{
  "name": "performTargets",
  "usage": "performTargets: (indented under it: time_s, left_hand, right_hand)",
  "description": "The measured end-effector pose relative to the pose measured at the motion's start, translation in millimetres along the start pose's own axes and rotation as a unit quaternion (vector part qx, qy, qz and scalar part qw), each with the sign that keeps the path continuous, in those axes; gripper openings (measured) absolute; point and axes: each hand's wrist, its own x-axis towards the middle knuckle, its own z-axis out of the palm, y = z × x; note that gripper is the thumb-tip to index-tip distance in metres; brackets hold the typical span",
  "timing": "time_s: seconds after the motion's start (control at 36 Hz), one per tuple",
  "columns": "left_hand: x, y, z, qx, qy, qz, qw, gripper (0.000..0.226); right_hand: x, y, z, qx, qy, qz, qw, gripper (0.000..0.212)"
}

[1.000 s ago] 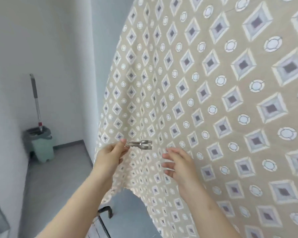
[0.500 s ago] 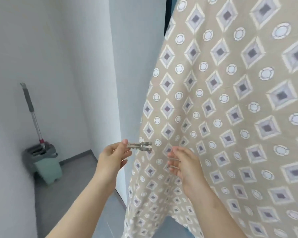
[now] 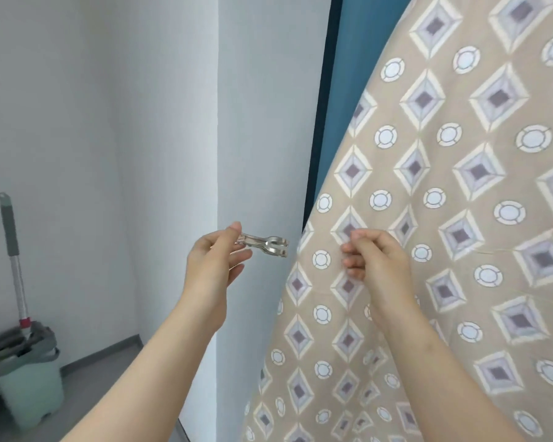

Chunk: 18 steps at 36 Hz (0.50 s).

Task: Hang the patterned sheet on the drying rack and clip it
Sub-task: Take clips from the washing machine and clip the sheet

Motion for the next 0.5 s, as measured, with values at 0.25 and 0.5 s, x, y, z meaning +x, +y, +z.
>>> performTargets:
  time_s: [0.25, 0.5]
  left_hand:
    - [74.7, 45.8, 54.5, -0.039, -0.045, 0.086, 0.995, 0.019]
    - [143.8, 70.1, 97.3, 0.05, -0.291, 0.103, 0.95, 0.032]
  right_hand:
    - [32.6, -54.1, 24.6, -0.069, 0.035, -0.099, 0.992, 0.015]
    - [49.1, -73.9, 55.0, -0.078, 0.202, -0.168, 0.962, 0.017]
